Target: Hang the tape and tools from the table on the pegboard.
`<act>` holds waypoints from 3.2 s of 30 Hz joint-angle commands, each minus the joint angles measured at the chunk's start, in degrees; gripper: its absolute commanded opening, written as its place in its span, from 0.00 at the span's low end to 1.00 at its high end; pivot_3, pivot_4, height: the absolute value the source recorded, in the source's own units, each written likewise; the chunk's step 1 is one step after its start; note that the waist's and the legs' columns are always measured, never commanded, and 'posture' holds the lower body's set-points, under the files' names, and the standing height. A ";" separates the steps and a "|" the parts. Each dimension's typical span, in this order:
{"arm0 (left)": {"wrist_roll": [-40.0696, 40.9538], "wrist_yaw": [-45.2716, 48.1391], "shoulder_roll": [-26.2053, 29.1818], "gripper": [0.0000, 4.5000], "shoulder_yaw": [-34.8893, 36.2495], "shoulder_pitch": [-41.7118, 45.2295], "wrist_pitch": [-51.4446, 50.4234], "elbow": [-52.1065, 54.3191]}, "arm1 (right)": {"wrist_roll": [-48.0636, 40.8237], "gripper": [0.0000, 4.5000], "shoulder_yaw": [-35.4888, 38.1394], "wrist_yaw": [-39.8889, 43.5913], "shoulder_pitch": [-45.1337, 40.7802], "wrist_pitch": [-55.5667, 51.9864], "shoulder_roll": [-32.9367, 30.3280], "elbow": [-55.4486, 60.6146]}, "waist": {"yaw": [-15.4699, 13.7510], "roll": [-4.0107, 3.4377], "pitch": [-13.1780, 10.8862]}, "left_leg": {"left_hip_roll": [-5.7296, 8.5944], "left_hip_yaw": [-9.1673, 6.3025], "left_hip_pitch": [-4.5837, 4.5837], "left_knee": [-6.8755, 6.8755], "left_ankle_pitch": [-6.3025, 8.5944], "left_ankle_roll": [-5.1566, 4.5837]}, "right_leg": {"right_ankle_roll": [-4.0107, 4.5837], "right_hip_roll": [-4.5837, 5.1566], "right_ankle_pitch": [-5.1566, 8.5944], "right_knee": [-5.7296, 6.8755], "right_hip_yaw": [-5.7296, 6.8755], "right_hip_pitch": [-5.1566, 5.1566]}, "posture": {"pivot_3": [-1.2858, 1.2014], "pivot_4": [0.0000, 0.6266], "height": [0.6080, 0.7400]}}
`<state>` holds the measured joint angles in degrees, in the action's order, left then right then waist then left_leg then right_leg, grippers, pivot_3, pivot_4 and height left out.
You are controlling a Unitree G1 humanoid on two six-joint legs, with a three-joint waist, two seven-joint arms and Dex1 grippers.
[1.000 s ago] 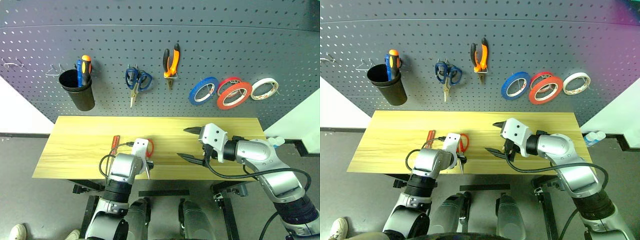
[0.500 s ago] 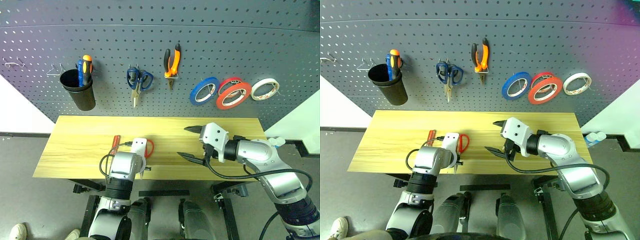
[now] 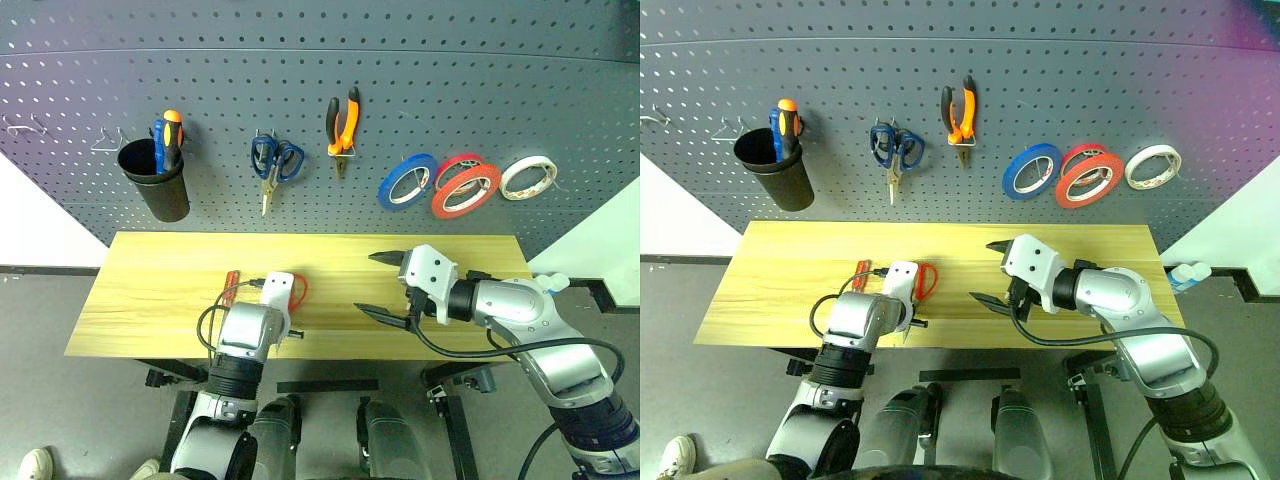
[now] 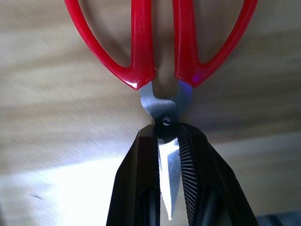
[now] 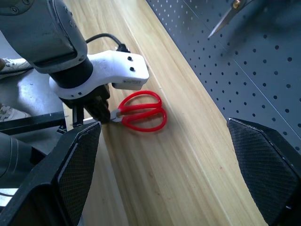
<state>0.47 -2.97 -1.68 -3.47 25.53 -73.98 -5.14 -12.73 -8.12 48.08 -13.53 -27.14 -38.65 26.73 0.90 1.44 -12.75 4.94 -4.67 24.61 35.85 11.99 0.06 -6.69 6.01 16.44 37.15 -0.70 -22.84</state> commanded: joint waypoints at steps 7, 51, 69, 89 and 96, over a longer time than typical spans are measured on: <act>-3.54 5.90 11.59 0.06 -10.78 -3.30 13.11 11.09 | -8.95 1.00 8.27 0.66 5.17 2.08 1.73 4.00 | -0.14 -0.01 0.00 | 0.02 0.00 0.00 -0.15 0.00 0.00 | 0.00 0.05 0.00 -0.09 -0.05 -0.02 | 0.48 0.35 0.95; 13.45 25.79 17.44 0.06 11.21 -14.27 77.25 10.72 | -35.15 1.00 16.52 3.47 -1.13 -2.20 4.07 2.38 | -0.34 -0.22 0.46 | 0.13 0.03 0.11 -0.21 -0.08 -0.24 | -0.18 0.00 -0.13 -0.38 0.09 -0.01 | 0.50 0.21 0.95; 4.48 20.46 14.80 0.06 7.54 -3.69 84.14 -6.93 | -38.35 1.00 16.87 0.43 0.02 -3.81 4.35 4.63 | -0.20 -0.27 1.92 | 0.11 0.05 -0.04 0.31 -0.10 -0.22 | -0.23 -0.10 -0.25 0.04 -0.01 0.17 | 0.48 0.17 0.95; 0.51 17.33 14.75 0.28 6.59 1.38 83.72 -17.60 | -30.40 1.00 14.73 1.30 2.68 0.56 4.44 2.52 | -0.11 -0.31 3.11 | 0.11 0.08 -0.12 0.37 -0.11 -0.22 | -0.24 -0.11 -0.26 0.13 -0.05 0.20 | 0.48 0.16 0.95; 0.55 17.57 15.17 0.81 6.73 0.64 83.54 -17.17 | -29.95 1.00 14.49 1.49 2.62 0.94 4.48 2.28 | -0.08 -0.33 3.16 | 0.11 0.08 -0.18 0.38 -0.11 -0.21 | -0.24 -0.11 -0.26 0.18 -0.06 0.24 | 0.48 0.16 0.95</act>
<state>0.71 14.60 12.99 2.93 25.54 8.45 -23.94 -42.68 5.97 49.39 -10.69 -27.32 -34.39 28.37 0.82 1.11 -9.59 5.05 -4.59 24.43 36.23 11.88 -0.16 -6.93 5.90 16.18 37.33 -0.76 -22.60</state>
